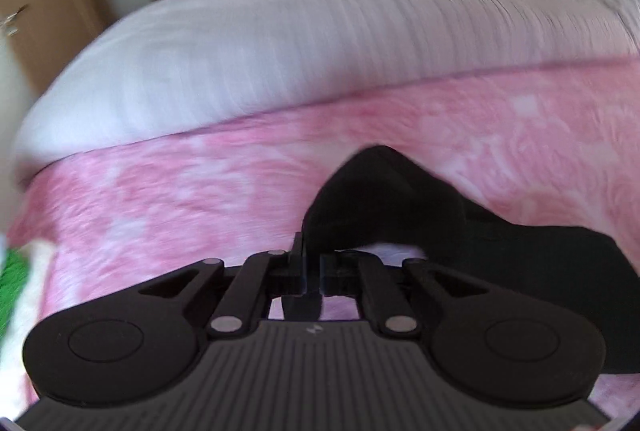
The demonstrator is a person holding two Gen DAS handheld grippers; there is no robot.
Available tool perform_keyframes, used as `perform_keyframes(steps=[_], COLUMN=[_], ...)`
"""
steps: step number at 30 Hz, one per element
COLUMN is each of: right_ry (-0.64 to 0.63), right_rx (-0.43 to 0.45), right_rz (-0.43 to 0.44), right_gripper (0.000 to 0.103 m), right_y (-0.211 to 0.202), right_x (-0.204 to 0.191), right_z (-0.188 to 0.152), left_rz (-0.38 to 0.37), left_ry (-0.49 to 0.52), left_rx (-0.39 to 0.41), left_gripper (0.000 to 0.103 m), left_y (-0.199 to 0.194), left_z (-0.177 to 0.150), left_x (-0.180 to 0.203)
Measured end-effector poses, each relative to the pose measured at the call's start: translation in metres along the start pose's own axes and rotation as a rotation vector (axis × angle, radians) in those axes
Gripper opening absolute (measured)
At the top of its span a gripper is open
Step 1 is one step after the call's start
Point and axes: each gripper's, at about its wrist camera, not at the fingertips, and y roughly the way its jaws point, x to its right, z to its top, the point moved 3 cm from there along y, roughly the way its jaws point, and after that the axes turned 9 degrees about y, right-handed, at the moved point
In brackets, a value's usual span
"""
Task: Fold clothes
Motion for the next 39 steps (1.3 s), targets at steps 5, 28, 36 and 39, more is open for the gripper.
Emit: perform_keyframes(steps=[5,28,36,39], right_ry=[-0.132,0.124,0.155,0.154], right_rx=[0.067,0.243,0.227,0.223], right_rz=[0.054,-0.182,-0.225,-0.240], right_gripper=[0.004,0.041,0.046,0.046], right_y=[-0.033,-0.035,-0.043,-0.041], right_x=[-0.012,0.001,0.012,0.007], right_z=[-0.006,0.051,0.030,0.022], left_rz=[0.071,0.037,-0.105,-0.114], left_ry=[-0.047,-0.227,-0.681,-0.715], left_rx=[0.008,-0.389,-0.295,-0.275], left_gripper=[0.003,0.030,0.038,0.038], left_y=[-0.085,0.080,0.096,0.116], left_z=[-0.010,0.016,-0.023,-0.017], left_x=[-0.045,-0.052,-0.080,-0.072])
